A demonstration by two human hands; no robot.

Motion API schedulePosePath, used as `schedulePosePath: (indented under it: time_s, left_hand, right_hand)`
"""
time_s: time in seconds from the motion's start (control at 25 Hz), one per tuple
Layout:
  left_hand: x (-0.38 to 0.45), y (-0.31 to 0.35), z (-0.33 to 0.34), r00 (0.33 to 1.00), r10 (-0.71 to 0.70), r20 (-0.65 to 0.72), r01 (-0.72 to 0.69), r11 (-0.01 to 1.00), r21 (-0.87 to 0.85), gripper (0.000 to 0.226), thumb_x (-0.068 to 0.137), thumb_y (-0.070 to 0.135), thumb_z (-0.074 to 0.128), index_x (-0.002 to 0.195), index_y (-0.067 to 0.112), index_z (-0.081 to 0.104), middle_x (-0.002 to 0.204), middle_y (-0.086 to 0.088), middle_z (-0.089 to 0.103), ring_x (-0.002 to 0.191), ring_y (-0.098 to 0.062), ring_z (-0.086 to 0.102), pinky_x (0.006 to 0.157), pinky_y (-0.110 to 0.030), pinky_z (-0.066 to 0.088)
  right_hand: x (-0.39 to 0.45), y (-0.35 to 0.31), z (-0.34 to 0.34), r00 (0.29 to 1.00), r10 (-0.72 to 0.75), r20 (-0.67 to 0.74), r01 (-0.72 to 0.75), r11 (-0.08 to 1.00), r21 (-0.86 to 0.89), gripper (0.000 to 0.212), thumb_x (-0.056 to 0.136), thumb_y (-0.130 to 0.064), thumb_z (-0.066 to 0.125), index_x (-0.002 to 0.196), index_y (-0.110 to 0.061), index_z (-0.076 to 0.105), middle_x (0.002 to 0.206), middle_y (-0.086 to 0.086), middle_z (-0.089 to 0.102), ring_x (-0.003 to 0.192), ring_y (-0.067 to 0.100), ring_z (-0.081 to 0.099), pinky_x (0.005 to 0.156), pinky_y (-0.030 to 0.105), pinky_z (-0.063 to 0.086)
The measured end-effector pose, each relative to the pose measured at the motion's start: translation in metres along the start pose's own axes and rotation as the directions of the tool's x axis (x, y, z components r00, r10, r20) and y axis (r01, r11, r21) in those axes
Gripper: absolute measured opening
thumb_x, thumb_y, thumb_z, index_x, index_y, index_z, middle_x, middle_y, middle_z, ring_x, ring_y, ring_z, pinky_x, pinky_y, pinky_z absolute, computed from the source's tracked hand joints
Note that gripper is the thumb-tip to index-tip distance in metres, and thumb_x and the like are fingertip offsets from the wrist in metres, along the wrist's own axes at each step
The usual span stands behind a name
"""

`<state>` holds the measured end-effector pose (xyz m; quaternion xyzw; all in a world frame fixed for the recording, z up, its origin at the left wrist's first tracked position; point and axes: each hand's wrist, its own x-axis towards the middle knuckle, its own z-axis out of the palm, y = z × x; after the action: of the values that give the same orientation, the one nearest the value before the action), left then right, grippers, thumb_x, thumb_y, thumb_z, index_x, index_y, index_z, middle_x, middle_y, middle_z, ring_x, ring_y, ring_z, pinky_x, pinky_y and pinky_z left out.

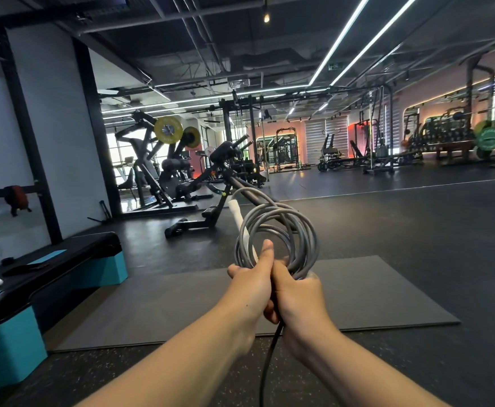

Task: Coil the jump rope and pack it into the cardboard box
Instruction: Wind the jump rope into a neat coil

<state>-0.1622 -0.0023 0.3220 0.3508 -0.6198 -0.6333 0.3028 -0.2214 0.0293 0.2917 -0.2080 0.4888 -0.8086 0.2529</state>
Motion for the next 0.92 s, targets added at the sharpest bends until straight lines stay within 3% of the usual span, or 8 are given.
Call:
schedulePosePath:
  time_s: [0.16,0.28,0.36,0.44,0.56,0.68,0.8,0.92]
  left_hand:
    - [-0.004,0.006,-0.015,0.991,0.002,0.133,-0.008,0.999,0.049,0.095,0.073,0.075,0.067,0.147,0.022,0.039,0.103,0.005,0.063,0.096,-0.017,0.061,0.096,-0.043,0.044]
    - [-0.003,0.034,-0.041,0.951,0.309,0.017,-0.307,0.935,0.178,0.122,0.066,0.072,0.076,0.159,0.038,0.004,0.162,0.002,0.027,0.147,-0.025,0.030,0.119,-0.052,0.025]
    - [-0.005,0.069,-0.059,0.704,0.702,0.108,-0.643,0.566,0.515,0.109,0.077,0.053,0.076,0.159,0.036,0.007,0.167,0.008,0.014,0.151,-0.015,0.019,0.121,-0.045,0.020]
    - [-0.012,0.110,-0.061,0.452,0.755,0.476,-0.748,0.029,0.663,0.102,0.080,0.040,0.075,0.160,0.031,0.013,0.167,0.008,0.017,0.149,-0.006,0.017,0.124,-0.036,0.018]
    - [-0.014,0.156,-0.034,0.617,0.323,0.717,-0.732,-0.097,0.674,0.102,0.081,0.035,0.080,0.159,0.031,0.015,0.162,0.003,0.033,0.138,-0.003,0.032,0.106,-0.011,0.026]
    - [-0.006,0.159,-0.001,0.829,-0.070,0.555,-0.558,-0.169,0.813,0.092,0.082,0.029,0.081,0.156,0.023,0.027,0.139,-0.002,0.053,0.117,-0.020,0.053,0.092,-0.026,0.039]
    - [0.013,0.133,-0.003,0.862,-0.139,0.488,-0.507,-0.268,0.819,0.049,0.080,0.020,0.079,0.126,0.013,0.062,0.108,-0.002,0.070,0.092,-0.020,0.064,0.070,-0.026,0.048]
    - [0.025,0.112,-0.019,0.840,-0.062,0.538,-0.540,-0.019,0.841,0.027,0.083,0.011,0.072,0.110,0.013,0.066,0.091,-0.007,0.077,0.074,-0.015,0.070,0.064,-0.024,0.053]
  right_hand:
    - [0.013,-0.010,-0.006,0.997,0.020,0.068,-0.022,1.000,0.021,0.018,0.095,-0.014,0.063,0.082,-0.005,0.055,0.047,0.006,0.049,0.032,0.011,0.037,0.033,0.018,0.026]
    - [0.020,-0.020,-0.014,0.991,0.009,0.132,0.001,0.998,-0.070,0.012,0.091,-0.006,0.056,0.079,-0.007,0.052,0.055,0.017,0.051,0.033,0.012,0.035,0.035,0.017,0.025]
    - [0.024,-0.030,-0.020,0.979,-0.046,0.199,0.091,0.971,-0.221,0.017,0.088,-0.003,0.052,0.073,-0.010,0.050,0.057,0.019,0.049,0.035,0.014,0.035,0.037,0.017,0.025]
    - [0.028,-0.042,-0.023,0.957,-0.104,0.269,0.211,0.889,-0.405,0.023,0.088,0.000,0.051,0.068,-0.012,0.049,0.052,0.018,0.049,0.034,0.017,0.036,0.036,0.018,0.027]
    - [0.031,-0.056,-0.020,0.907,-0.147,0.395,0.391,0.643,-0.658,0.026,0.091,-0.005,0.057,0.068,-0.018,0.051,0.053,0.012,0.053,0.034,0.020,0.043,0.035,0.023,0.033]
    - [0.033,-0.068,-0.014,0.833,-0.197,0.517,0.552,0.360,-0.752,0.022,0.088,-0.017,0.066,0.070,-0.023,0.055,0.060,0.002,0.060,0.036,0.013,0.050,0.037,0.026,0.042]
    - [0.034,-0.075,-0.012,0.782,-0.190,0.594,0.618,0.105,-0.779,0.014,0.086,-0.025,0.069,0.091,-0.013,0.069,0.086,0.011,0.073,0.070,0.025,0.067,0.062,0.037,0.054]
    - [0.032,-0.073,-0.018,0.764,-0.186,0.618,0.643,0.126,-0.756,0.016,0.082,-0.024,0.072,0.096,-0.015,0.073,0.088,0.008,0.073,0.084,0.029,0.068,0.073,0.039,0.056]
